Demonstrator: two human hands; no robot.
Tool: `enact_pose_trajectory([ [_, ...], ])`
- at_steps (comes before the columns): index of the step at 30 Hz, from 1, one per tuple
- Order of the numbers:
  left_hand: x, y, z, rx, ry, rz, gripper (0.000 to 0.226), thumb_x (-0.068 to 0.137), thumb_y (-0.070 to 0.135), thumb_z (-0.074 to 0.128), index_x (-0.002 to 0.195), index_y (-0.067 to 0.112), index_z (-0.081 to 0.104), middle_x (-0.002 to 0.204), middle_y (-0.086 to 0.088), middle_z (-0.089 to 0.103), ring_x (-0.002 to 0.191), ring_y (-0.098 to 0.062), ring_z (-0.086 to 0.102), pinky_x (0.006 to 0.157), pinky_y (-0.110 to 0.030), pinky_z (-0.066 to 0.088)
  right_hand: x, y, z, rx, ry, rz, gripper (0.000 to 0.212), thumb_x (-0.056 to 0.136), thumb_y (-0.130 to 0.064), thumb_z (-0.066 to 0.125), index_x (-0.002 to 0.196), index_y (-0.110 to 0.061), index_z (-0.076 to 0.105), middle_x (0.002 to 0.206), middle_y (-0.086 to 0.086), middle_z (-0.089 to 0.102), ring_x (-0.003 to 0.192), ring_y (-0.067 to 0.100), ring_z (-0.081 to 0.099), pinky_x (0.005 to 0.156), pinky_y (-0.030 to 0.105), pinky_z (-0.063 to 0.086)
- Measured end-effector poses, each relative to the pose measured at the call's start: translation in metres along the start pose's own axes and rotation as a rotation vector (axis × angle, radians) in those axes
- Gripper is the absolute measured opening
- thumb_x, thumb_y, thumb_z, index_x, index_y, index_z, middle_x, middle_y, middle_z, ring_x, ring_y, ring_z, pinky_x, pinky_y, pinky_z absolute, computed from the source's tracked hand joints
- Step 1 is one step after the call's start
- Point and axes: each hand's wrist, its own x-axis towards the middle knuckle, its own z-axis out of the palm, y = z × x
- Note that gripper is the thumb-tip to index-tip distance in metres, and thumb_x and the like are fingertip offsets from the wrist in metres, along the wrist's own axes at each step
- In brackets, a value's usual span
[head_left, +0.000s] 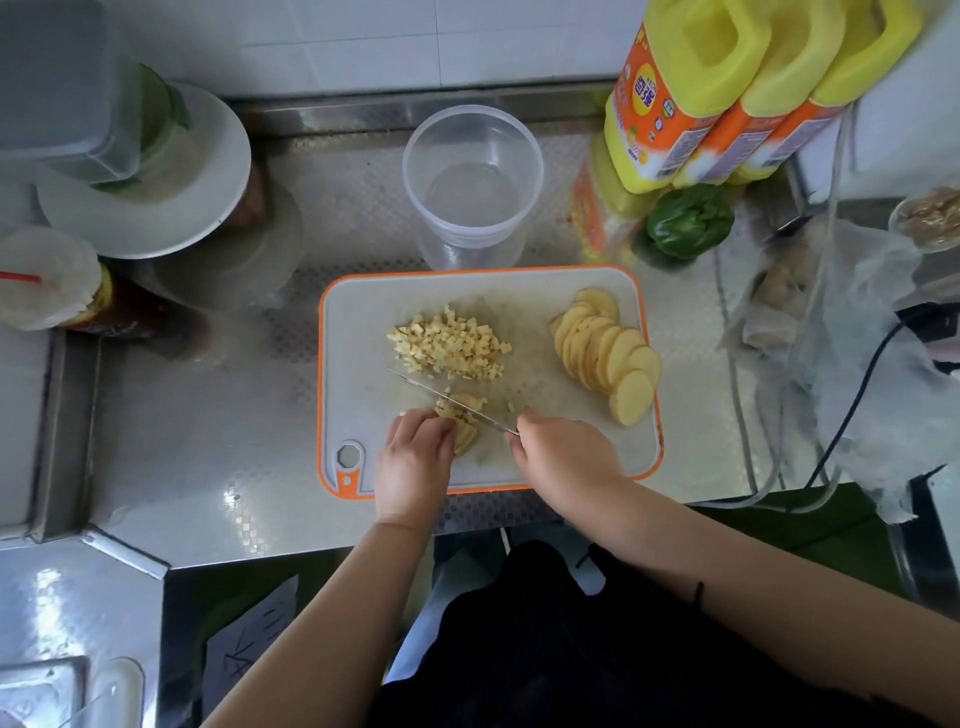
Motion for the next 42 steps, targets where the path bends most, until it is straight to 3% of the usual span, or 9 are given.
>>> enact_pose_trajectory([
  [3,-0.002,-0.003,0.003,-0.013,0.035,0.031,0.011,0.086,0.015,0.068,0.085,0.006,0.074,0.089,-0.004,0.066,0.082,-0.018,0.058,0.066,-0.026,0.048,0.007,-0.002,0.004,0.043,-0.068,0.042,0.034,0.103,-0.035,0.033,0.104,-0.009,0.054,0.063,-0.001,0.04,0.062,0.023,0.044,0.043,0.028,0.018],
  [8,-0.003,-0.006,0.006,-0.025,0.019,0.041,0.008,0.081,0.002,0.078,0.087,0.005,0.074,0.09,-0.007,0.066,0.082,-0.023,0.061,0.066,-0.031,0.052,0.015,0.003,0.008,0.162,-0.138,0.081,0.037,0.103,-0.04,0.033,0.098,-0.01,0.054,0.068,0.0,0.045,0.065,0.023,0.046,0.053,0.029,0.03],
  [13,-0.003,-0.008,0.007,-0.016,0.036,0.065,0.004,0.085,0.006,0.074,0.087,0.004,0.073,0.091,-0.008,0.066,0.086,-0.019,0.055,0.071,-0.026,0.047,0.009,0.008,0.001,0.131,-0.021,-0.004,0.035,0.101,-0.043,0.035,0.08,-0.016,0.04,0.057,-0.004,0.038,0.054,0.022,0.046,0.042,0.03,0.02],
  [17,-0.003,-0.009,0.008,-0.013,0.038,0.047,0.021,0.09,0.02,0.059,0.086,0.004,0.072,0.093,-0.007,0.067,0.086,-0.02,0.056,0.071,-0.026,0.044,0.0,-0.001,0.001,0.008,0.001,-0.076,0.034,0.102,-0.04,0.034,0.081,-0.014,0.045,0.06,0.001,0.044,0.05,0.022,0.044,0.041,0.028,0.018],
  [21,-0.003,-0.009,0.01,-0.019,0.041,0.029,0.026,0.091,0.024,0.055,0.085,0.006,0.073,0.094,-0.005,0.068,0.085,-0.019,0.055,0.07,-0.025,0.044,0.003,-0.011,-0.004,-0.04,-0.034,0.021,0.033,0.082,-0.031,0.073,0.065,-0.01,0.055,0.045,-0.005,0.019,0.034,0.015,0.015,0.042,0.019,-0.001],
  [26,-0.004,-0.009,0.013,-0.057,0.056,0.025,0.024,0.092,0.022,0.057,0.088,0.005,0.074,0.094,-0.006,0.067,0.086,-0.021,0.057,0.074,-0.026,0.046,0.014,-0.009,0.018,-0.002,-0.079,0.022,0.011,0.098,-0.016,0.048,0.103,-0.008,0.055,0.063,-0.002,0.04,0.051,0.018,0.039,0.042,0.027,0.016],
  [31,-0.004,-0.008,0.007,-0.029,0.058,0.052,0.026,0.092,0.023,0.055,0.089,0.005,0.074,0.093,-0.007,0.067,0.087,-0.02,0.057,0.075,-0.025,0.046,0.026,0.002,0.01,0.244,-0.124,0.047,0.033,0.1,-0.043,0.038,0.085,-0.015,0.046,0.067,-0.001,0.047,0.064,0.024,0.052,0.053,0.03,0.037],
  [37,-0.003,-0.006,-0.002,-0.005,0.122,0.108,0.026,0.094,0.024,0.057,0.092,0.005,0.073,0.093,-0.009,0.065,0.091,-0.02,0.054,0.077,-0.024,0.044,0.017,0.01,0.014,0.281,-0.146,0.084,0.036,0.1,-0.044,0.036,0.08,-0.015,0.044,0.062,-0.002,0.043,0.063,0.022,0.049,0.05,0.031,0.032],
  [42,-0.006,-0.002,0.01,0.232,0.058,0.316,0.02,0.09,0.032,0.064,0.097,0.014,0.067,0.098,-0.008,0.064,0.091,-0.03,0.056,0.079,-0.04,0.047,0.008,0.005,0.021,0.36,-0.1,0.149,0.036,0.099,-0.043,0.04,0.089,-0.012,0.053,0.073,0.001,0.054,0.074,0.026,0.059,0.06,0.033,0.042],
])
